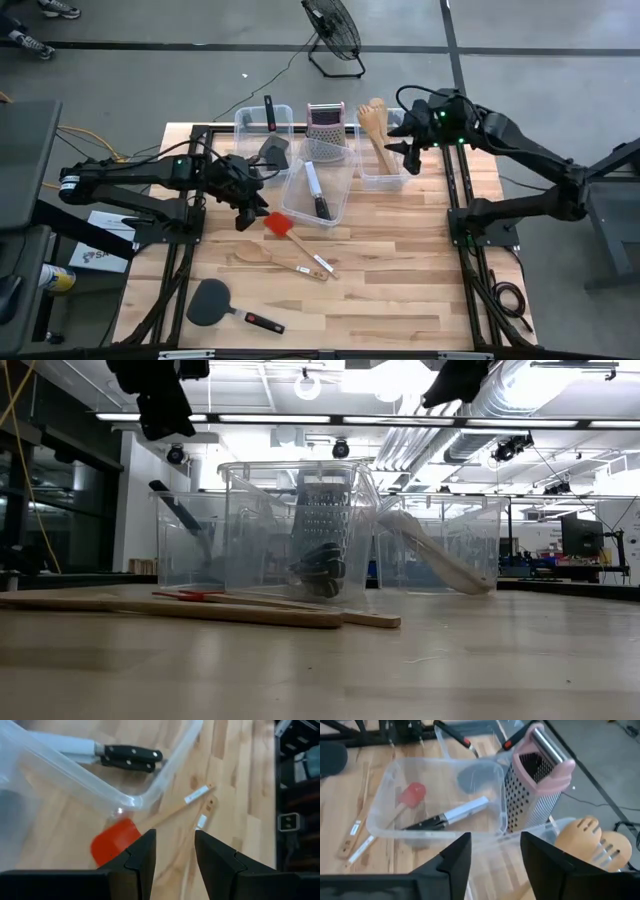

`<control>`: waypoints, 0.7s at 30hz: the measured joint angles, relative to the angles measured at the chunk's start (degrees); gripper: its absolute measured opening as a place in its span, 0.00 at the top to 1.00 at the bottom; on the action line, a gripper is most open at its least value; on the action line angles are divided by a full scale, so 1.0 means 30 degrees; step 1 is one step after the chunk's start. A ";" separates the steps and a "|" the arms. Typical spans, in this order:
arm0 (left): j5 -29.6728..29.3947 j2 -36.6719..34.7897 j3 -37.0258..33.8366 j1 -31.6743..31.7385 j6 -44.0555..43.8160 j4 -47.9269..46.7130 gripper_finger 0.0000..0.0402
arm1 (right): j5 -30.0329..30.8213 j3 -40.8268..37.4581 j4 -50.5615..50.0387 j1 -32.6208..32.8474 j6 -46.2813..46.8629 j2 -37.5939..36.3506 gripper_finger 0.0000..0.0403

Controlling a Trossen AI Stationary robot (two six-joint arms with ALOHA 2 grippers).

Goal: Pick & Place Kitchen Items
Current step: Put the brown serving spoon into the middle transparent bin

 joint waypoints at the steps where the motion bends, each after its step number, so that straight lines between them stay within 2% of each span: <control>1: 0.0138 0.0128 0.0000 -0.0085 -0.0152 -0.0034 0.67 | -0.0184 -0.0006 -0.0246 -0.0219 -0.0224 -0.0020 0.59; 9: 0.0015 0.1867 -0.0020 -0.2678 -0.0843 -0.0481 0.67 | -0.0255 -0.0028 -0.1315 -0.1311 -0.1661 -0.0095 0.50; 17: -0.1361 0.4923 0.0002 -0.5349 -0.1228 -0.0078 0.67 | -0.1244 -0.0028 -0.1295 -0.1878 -0.1958 -0.0236 0.49; 21: -0.1412 0.6559 -0.0004 -0.6237 -0.0803 0.0231 0.67 | -0.1230 -0.0028 -0.1295 -0.1871 -0.2060 -0.0374 0.49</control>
